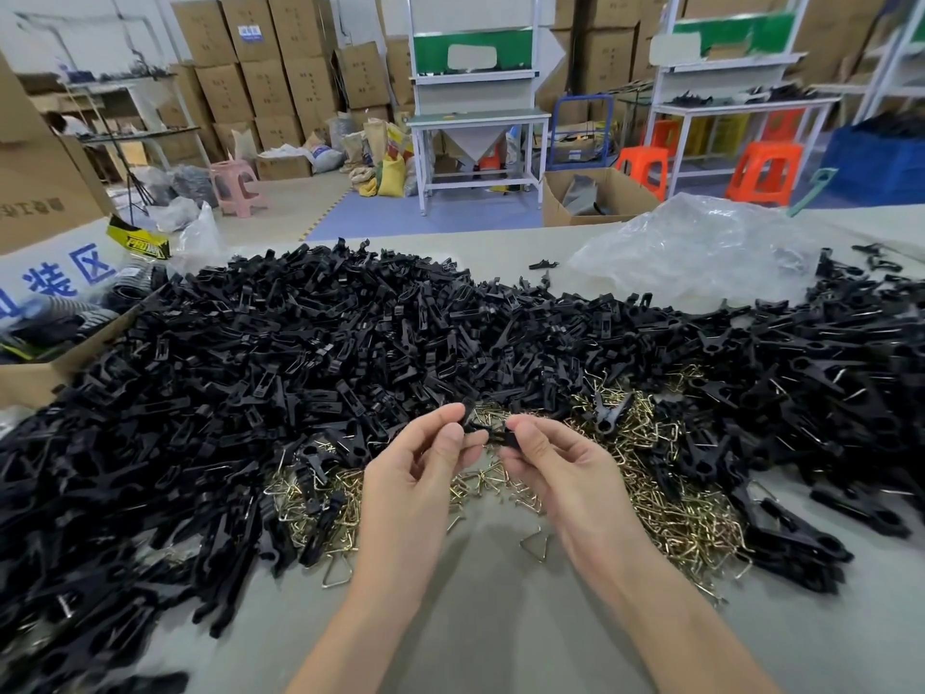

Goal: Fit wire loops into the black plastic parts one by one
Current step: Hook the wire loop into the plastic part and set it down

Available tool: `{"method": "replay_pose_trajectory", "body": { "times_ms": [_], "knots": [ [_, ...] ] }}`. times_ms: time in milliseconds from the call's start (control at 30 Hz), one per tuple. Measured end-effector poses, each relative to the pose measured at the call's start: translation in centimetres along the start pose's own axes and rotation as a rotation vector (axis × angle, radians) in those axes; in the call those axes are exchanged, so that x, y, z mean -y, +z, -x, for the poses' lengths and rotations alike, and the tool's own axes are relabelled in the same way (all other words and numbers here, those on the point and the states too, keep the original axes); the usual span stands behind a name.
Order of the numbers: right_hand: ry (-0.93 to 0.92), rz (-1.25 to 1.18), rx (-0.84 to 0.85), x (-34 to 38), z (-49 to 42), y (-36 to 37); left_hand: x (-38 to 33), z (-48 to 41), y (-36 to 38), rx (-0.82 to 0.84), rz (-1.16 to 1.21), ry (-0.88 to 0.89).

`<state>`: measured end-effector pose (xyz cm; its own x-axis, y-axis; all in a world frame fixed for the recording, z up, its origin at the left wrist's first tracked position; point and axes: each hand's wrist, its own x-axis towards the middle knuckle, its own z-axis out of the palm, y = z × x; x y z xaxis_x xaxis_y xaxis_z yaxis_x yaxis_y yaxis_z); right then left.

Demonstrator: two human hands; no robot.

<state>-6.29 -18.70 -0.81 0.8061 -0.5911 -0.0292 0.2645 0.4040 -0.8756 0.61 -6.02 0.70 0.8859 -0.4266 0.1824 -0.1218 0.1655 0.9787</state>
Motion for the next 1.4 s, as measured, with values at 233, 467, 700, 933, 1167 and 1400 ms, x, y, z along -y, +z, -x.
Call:
{"method": "replay_pose_trajectory", "body": {
  "times_ms": [233, 467, 700, 933, 1167, 1400],
  "knots": [
    [0.05, 0.024, 0.112, 0.3, 0.3, -0.2, 0.2, -0.3, -0.2, 0.022, 0.035, -0.036],
    [-0.056, 0.204, -0.027, 0.8, 0.4, 0.0, 0.2, -0.3, -0.5, -0.101, -0.118, 0.068],
    [-0.083, 0.235, -0.013, 0.7, 0.2, -0.5, 0.2, -0.3, -0.6, -0.035, -0.122, 0.034],
    [-0.102, 0.453, 0.14, 0.4, 0.5, -0.5, 0.2, -0.4, -0.7, 0.094, -0.131, -0.011],
    [-0.111, 0.355, 0.202, 0.8, 0.7, -0.2, 0.8, -0.3, -0.5, 0.304, -0.173, -0.042],
    [-0.088, 0.313, 0.22, 0.5, 0.6, -0.3, 1.1, -0.5, -0.4, 0.262, -0.139, -0.002]
  ]
}}
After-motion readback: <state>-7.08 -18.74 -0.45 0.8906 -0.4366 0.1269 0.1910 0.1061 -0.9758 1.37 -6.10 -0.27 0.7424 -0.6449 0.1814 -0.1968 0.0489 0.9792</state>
